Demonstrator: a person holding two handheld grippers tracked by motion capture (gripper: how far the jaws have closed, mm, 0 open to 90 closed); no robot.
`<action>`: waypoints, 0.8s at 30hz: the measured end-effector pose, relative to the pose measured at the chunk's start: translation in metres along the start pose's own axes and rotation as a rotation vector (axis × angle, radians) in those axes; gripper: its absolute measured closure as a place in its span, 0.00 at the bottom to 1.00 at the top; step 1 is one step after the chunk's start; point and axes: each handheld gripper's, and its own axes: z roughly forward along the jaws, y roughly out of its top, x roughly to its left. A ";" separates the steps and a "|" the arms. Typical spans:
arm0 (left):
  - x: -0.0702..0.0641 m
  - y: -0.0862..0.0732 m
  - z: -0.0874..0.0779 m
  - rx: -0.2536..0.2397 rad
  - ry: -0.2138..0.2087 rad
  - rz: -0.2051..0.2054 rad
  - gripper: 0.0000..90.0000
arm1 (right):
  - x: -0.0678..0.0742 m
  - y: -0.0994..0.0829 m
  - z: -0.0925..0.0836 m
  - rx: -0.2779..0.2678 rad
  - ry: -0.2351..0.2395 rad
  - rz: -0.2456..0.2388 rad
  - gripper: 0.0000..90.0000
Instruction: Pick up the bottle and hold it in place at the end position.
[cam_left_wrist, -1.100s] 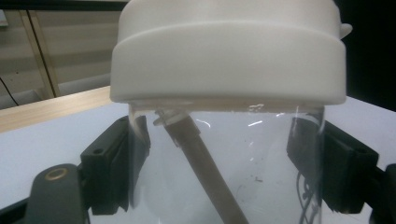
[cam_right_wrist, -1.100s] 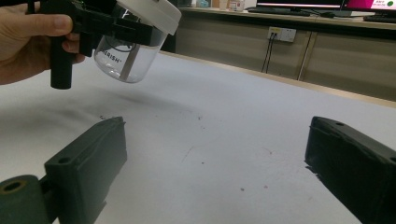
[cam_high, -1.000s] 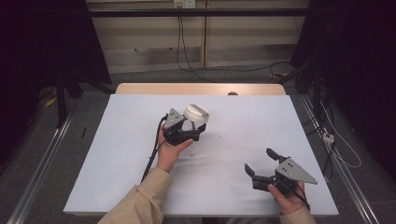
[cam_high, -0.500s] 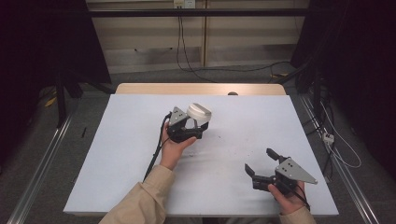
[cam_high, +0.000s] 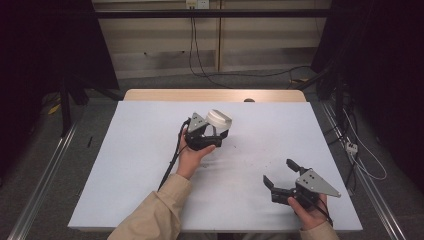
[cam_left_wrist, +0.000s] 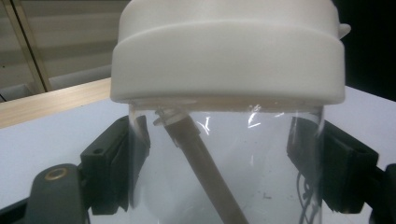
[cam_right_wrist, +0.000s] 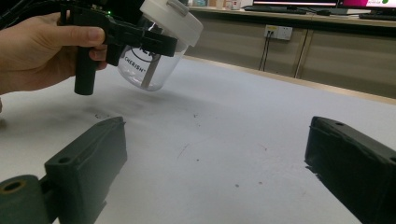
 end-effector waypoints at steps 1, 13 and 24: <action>0.000 0.000 0.000 0.000 0.000 0.000 0.21 | 0.000 0.000 0.000 0.002 0.000 0.000 0.06; -0.004 -0.005 0.019 0.031 -0.016 0.007 0.21 | -0.002 -0.001 0.000 -0.002 -0.004 0.001 0.05; -0.003 -0.005 0.029 0.038 -0.006 0.009 0.21 | -0.002 -0.001 0.002 0.001 -0.005 0.006 0.05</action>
